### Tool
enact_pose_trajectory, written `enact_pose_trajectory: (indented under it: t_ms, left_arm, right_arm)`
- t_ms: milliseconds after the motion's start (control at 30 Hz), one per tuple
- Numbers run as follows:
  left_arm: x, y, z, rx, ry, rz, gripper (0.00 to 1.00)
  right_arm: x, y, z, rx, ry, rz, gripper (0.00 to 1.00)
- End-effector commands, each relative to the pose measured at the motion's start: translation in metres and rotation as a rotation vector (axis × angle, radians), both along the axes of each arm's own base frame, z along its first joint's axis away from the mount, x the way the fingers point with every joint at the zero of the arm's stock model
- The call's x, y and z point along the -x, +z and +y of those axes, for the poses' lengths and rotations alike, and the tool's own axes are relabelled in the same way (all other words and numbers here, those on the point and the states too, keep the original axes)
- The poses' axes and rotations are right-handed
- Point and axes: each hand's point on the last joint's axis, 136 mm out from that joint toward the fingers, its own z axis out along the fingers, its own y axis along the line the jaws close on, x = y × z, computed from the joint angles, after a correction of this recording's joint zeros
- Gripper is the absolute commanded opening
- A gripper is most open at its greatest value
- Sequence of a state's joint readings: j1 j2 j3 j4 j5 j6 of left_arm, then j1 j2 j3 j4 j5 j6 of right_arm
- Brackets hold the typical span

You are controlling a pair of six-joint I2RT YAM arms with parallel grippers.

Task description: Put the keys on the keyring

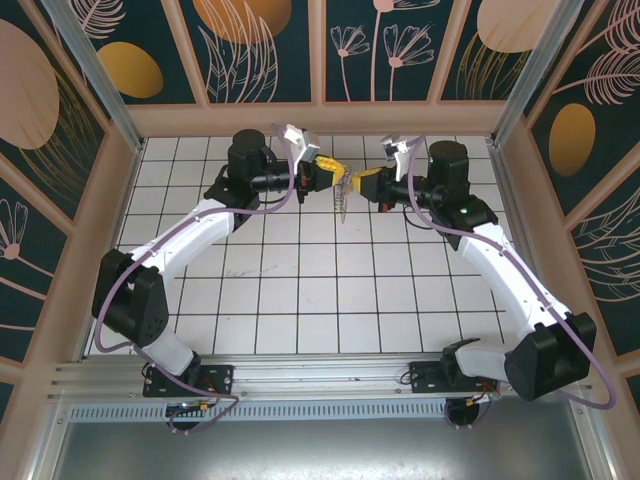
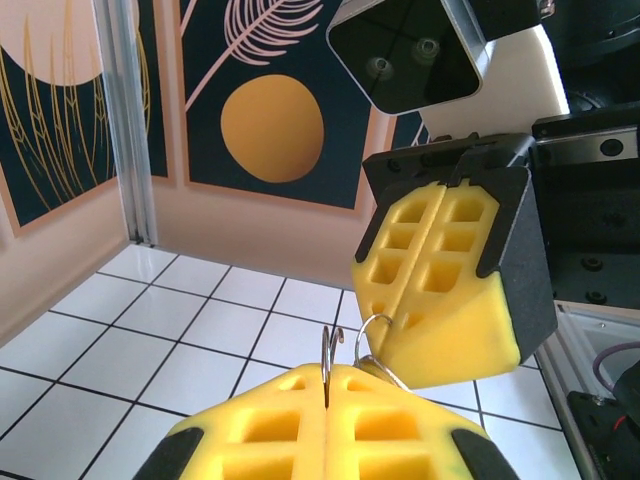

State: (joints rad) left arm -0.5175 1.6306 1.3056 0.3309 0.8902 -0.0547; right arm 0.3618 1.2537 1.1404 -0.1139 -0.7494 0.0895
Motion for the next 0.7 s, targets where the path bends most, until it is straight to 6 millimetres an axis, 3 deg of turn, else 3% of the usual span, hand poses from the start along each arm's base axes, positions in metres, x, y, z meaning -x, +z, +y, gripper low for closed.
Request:
enact_pose_trajectory:
  t_ms: [0,667]
  left_arm:
    - [0.0017,0.0058,-0.0043,-0.014,-0.024,-0.04,0.0]
    - [-0.0014,0.0014,-0.008,-0.048,-0.03,-0.043,0.0]
  right_arm:
    - [-0.0027,0.0132,0.0017,0.021,-0.012,-0.059,0.0]
    - [-0.0071,0.0114,0.0085,0.073,-0.024,-0.074,0.0]
